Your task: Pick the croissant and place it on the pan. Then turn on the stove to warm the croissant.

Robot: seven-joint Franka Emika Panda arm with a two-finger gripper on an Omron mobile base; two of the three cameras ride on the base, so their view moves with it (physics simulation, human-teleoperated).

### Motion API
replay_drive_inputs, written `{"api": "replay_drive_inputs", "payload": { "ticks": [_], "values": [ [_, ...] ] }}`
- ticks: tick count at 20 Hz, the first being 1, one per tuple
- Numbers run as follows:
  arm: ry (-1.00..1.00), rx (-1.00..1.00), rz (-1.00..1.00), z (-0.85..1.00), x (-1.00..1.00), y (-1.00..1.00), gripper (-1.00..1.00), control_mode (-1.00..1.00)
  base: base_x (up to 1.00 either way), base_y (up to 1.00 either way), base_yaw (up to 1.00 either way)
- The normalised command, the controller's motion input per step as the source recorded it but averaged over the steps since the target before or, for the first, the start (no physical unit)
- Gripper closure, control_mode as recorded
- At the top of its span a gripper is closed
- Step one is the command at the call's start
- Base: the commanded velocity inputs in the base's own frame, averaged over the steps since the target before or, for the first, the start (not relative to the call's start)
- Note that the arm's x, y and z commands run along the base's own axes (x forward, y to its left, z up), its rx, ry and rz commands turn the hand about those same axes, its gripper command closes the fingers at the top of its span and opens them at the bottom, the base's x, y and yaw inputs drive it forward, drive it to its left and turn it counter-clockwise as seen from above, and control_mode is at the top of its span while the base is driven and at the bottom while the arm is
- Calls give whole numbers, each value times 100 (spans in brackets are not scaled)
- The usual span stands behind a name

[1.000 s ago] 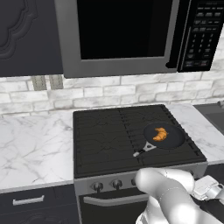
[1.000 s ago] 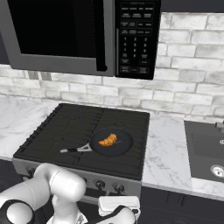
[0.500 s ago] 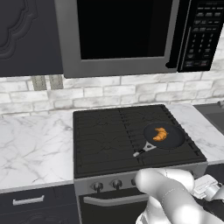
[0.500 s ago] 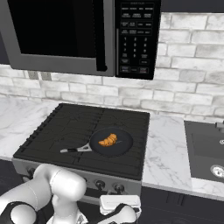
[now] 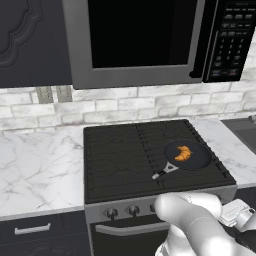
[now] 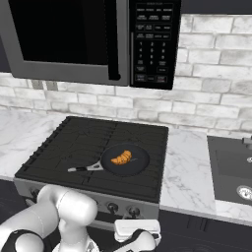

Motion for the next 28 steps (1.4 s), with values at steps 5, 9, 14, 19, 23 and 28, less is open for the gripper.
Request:
{"api": "replay_drive_inputs", "payload": {
  "ticks": [5,9,14,19,23,28],
  "values": [
    [0,0,0,-12,8,0,-100,-100,0,0,0],
    [0,0,0,-12,8,0,-100,-100,0,0,0],
    [0,0,-2,-13,8,5,-100,-100,0,0,0],
    [0,0,-5,-18,7,16,-100,-100,0,0,0],
    [0,0,-7,-18,8,24,-100,-100,0,0,0],
    [0,0,-8,-15,10,23,-100,-100,0,0,0]
  ]
}}
